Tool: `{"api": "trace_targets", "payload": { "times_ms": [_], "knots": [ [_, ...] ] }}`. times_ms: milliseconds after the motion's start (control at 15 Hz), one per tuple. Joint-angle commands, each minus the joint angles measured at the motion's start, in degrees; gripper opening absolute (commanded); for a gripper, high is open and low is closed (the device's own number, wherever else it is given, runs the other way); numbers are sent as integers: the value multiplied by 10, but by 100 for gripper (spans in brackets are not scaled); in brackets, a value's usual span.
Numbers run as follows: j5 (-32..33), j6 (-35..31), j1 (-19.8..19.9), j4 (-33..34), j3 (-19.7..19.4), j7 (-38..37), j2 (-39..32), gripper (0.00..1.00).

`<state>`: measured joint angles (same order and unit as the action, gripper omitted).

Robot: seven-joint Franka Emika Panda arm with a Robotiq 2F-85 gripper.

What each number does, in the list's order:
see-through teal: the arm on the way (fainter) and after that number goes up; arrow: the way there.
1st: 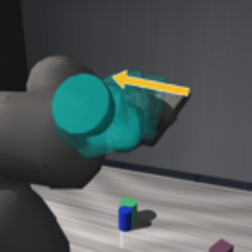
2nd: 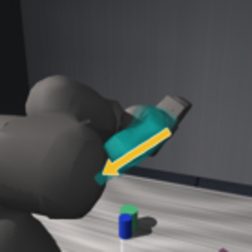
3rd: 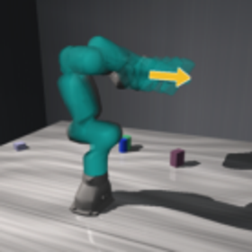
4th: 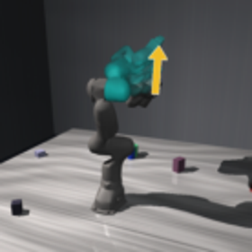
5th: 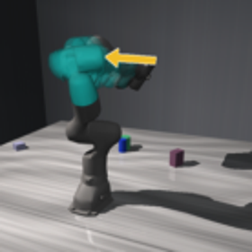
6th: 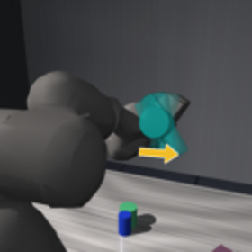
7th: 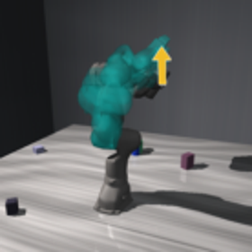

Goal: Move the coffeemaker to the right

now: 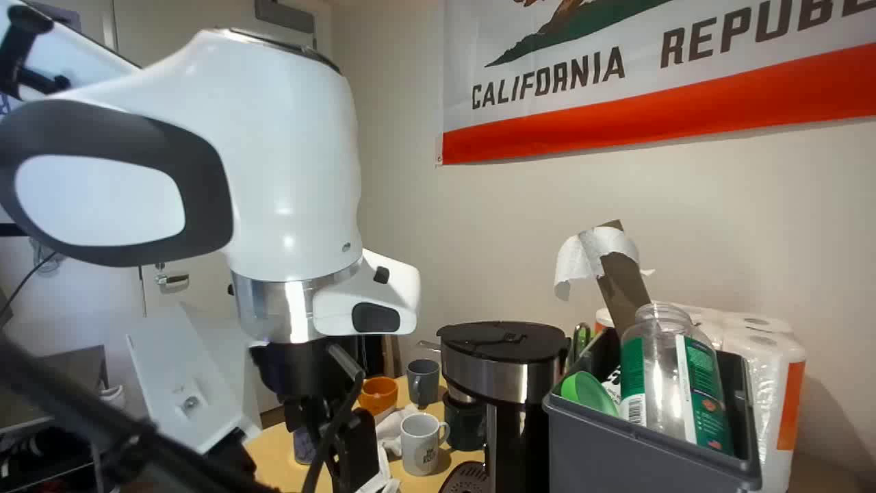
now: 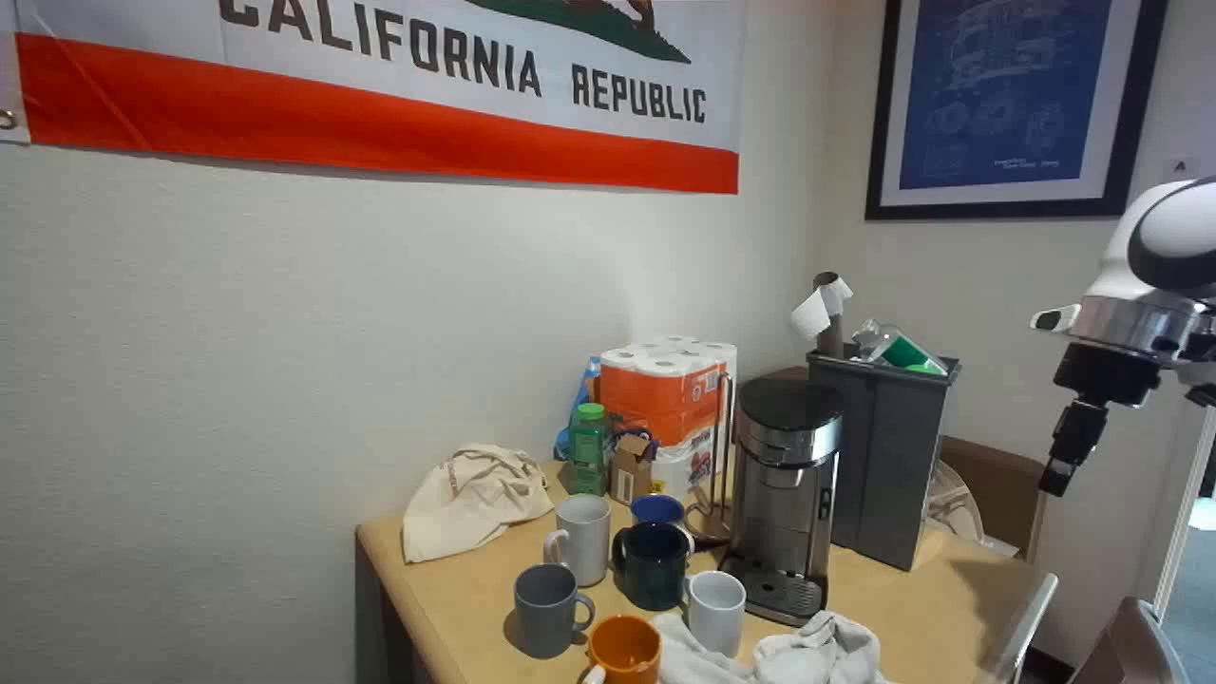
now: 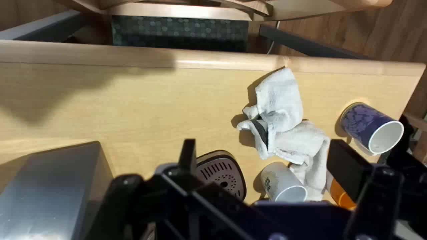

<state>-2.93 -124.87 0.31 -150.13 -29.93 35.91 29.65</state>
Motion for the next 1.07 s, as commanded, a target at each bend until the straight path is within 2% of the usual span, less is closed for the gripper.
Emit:
{"api": "trace_targets", "payload": {
  "times_ms": [0,200,533,867,1000],
  "knots": [
    [-18,2,27,1,26,14,-7,100],
    [-25,-12,32,-7,40,-5,-4,100],
    [-59,-59,44,-32,99,-97,11,100],
    [-79,-199,44,-82,167,-246,2,100],
    [-93,-248,31,-99,184,-288,-4,100]
  ]
}}
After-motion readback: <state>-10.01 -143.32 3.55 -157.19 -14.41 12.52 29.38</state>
